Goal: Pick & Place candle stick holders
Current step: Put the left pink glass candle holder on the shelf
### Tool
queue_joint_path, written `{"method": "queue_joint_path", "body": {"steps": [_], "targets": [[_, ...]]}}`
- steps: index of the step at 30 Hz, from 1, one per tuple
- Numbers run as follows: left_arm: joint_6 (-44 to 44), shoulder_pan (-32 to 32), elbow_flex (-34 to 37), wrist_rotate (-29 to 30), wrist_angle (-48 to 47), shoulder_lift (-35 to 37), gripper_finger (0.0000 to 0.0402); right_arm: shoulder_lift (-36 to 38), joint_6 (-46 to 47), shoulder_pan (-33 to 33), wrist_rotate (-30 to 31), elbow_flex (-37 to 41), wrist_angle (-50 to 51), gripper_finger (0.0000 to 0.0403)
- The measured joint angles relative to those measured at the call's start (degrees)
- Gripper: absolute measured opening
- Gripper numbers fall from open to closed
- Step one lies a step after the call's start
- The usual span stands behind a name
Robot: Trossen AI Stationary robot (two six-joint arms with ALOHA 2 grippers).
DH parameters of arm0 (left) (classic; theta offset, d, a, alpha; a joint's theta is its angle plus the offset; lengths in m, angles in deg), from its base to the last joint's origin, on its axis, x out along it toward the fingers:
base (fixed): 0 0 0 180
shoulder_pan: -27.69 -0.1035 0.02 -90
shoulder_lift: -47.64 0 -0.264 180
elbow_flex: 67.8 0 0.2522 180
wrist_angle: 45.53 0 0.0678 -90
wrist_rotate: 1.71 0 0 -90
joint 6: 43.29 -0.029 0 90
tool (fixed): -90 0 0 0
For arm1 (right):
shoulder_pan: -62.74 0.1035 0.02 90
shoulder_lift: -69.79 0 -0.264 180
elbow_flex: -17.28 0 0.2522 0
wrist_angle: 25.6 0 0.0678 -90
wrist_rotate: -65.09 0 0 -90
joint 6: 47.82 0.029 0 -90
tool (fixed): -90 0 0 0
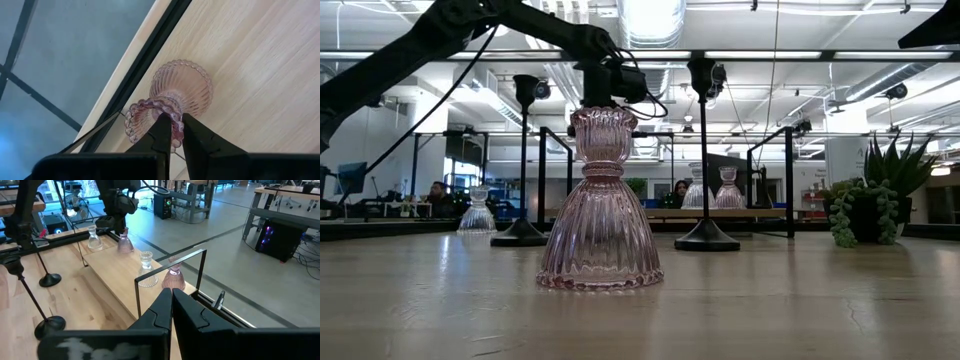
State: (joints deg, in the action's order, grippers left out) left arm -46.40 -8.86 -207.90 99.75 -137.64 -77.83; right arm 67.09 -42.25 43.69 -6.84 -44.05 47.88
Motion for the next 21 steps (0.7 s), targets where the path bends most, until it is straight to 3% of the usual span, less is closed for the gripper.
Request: {"method": "queue_joint_path", "body": {"steps": [10, 21], "targets": [[0.13, 0.0, 0.04, -0.91, -0.09, -0.17, 0.0064, 0.01, 0.0, 0.0, 0.0, 0.0, 0.0, 0.0008], [0.13, -0.07, 0.04, -0.52, -1.29, -0.17, 0.0071, 0.01, 0.0, 0.0, 0.0, 0.0, 0.0, 0.0008]]}}
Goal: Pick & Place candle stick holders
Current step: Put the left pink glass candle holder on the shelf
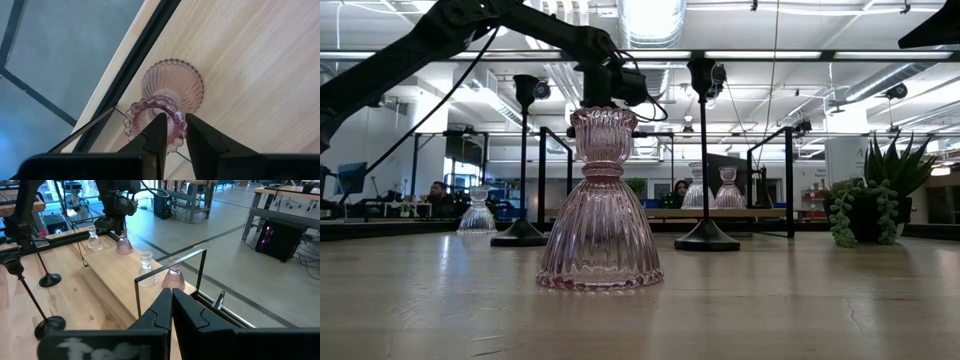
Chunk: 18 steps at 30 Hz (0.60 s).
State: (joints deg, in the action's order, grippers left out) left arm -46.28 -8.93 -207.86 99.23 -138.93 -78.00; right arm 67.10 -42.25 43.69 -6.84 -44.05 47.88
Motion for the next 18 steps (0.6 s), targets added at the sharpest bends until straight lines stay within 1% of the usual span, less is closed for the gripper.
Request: {"method": "queue_joint_path", "body": {"steps": [11, 18], "targets": [[-0.02, 0.0, -0.1, 0.04, -0.27, 0.02, 0.0073, 0.0, 0.0, 0.01, 0.0, 0.0, 0.0, 0.0008], [-0.02, 0.0, -2.37, 0.22, -1.44, 0.11, 0.0078, 0.0, 0.0, 0.01, 0.0, 0.0, 0.0, 0.0008]]}}
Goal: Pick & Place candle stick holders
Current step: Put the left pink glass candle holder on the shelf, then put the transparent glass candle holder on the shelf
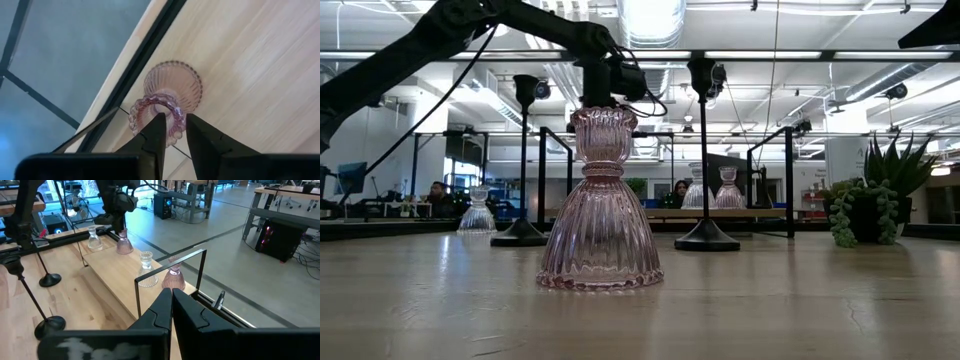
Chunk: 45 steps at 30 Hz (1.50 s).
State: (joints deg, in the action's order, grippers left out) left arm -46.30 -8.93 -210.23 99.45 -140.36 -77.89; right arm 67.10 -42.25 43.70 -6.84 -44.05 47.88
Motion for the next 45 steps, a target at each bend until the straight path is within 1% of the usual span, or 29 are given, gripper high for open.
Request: {"method": "queue_joint_path", "body": {"steps": [7, 11, 14, 19, 23, 27, 32, 37, 41, 45], "targets": [[0.2, 0.0, -3.06, 0.04, -1.74, 0.07, 0.0123, -0.02, 0.0, -0.01, 0.0, 0.0, 0.0, 0.0008], [1.56, 0.39, -6.42, 0.13, -5.84, 0.34, 0.0137, -0.01, -0.01, -0.01, 0.0, 0.0, 0.0, 0.0008], [2.66, 0.93, -5.06, 0.18, -6.21, 3.86, 0.0137, 0.0, 0.0, -0.01, 0.0, 0.0, 0.0, 0.0008], [7.47, 1.78, -5.08, 0.28, -6.69, 11.43, 0.0138, 0.0, 0.0, 0.0, 0.0, 0.0, 0.0, 0.0008], [9.96, 2.19, -4.62, 0.88, -9.0, 16.42, 0.0138, 0.0, 0.0, 0.01, 0.0, 0.0, 0.0, 0.0008], [10.42, 1.88, 2.2, 3.26, -8.94, 21.24, 0.0136, 0.0, -0.02, -0.01, 0.0, 0.0, 0.0, 0.0008], [13.74, 0.04, 15.43, 3.37, -8.96, 27.38, 0.0135, 0.0, 0.0, -0.01, 0.0, 0.0, 0.0, 0.0008], [16.96, -2.73, 27.42, 1.48, -9.0, 34.03, 0.0135, -0.01, 0.0, 0.0, 0.0, 0.0, 0.0, 0.0008], [16.83, -5.18, 35.53, -1.2, -8.71, 37.94, 0.0135, 0.0, 0.0, -0.01, 0.0, 0.0, 0.0, 0.0008], [13.95, -7.13, 43.77, -2.21, -2.02, 40.64, 0.0133, -0.02, -0.02, 0.01, 0.0, 0.0, 0.0, 0.0008]]}}
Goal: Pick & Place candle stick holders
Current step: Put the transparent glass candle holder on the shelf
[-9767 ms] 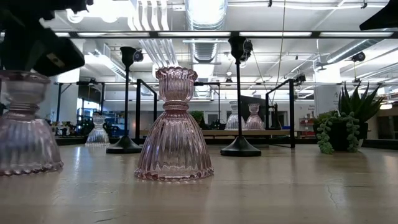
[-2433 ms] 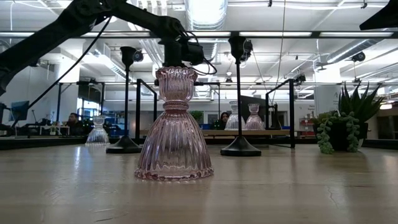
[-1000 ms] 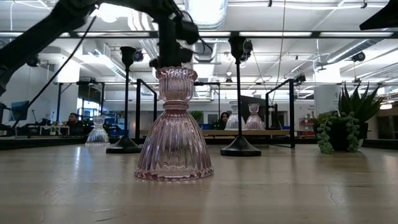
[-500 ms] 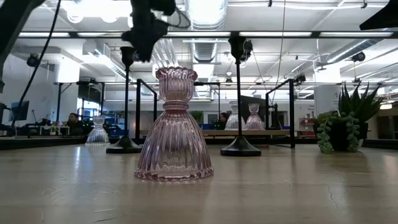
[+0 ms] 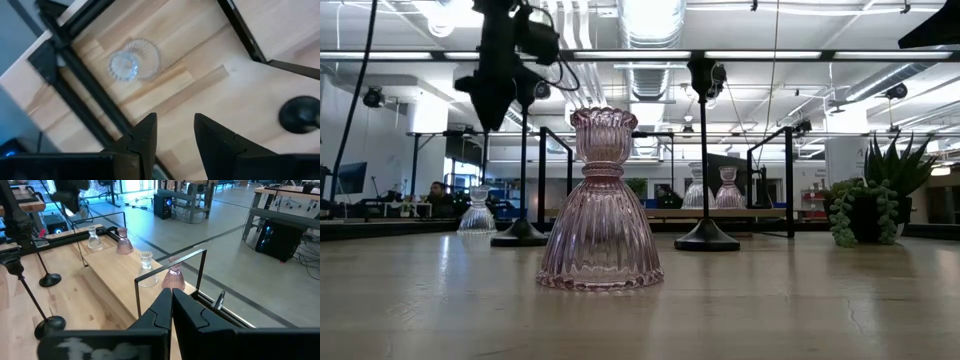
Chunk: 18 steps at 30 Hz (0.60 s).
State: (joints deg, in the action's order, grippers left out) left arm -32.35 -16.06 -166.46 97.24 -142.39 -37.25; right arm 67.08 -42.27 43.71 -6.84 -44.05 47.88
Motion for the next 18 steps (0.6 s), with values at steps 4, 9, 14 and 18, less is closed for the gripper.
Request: {"method": "queue_joint_path", "body": {"steps": [4, 9, 14, 18], "targets": [[-2.49, -2.27, 6.41, -1.67, 6.71, 1.66, 0.0133, 0.01, 0.02, -0.01, 0.0, 0.0, 0.0, 0.0008], [-4.47, -4.59, 10.54, -2.93, 10.5, 1.25, 0.0132, 0.02, 0.02, 0.0, 0.0, 0.0, 0.0, 0.0008], [-6.24, -6.34, 12.59, -2.95, 14.56, 0.12, 0.0132, 0.02, 0.02, -0.02, 0.0, 0.0, 0.0, 0.0008], [-6.24, -7.73, 13.82, -2.9, 16.14, -0.8, 0.0132, 0.02, 0.02, -0.02, 0.0, 0.0, 0.0, 0.0008]]}}
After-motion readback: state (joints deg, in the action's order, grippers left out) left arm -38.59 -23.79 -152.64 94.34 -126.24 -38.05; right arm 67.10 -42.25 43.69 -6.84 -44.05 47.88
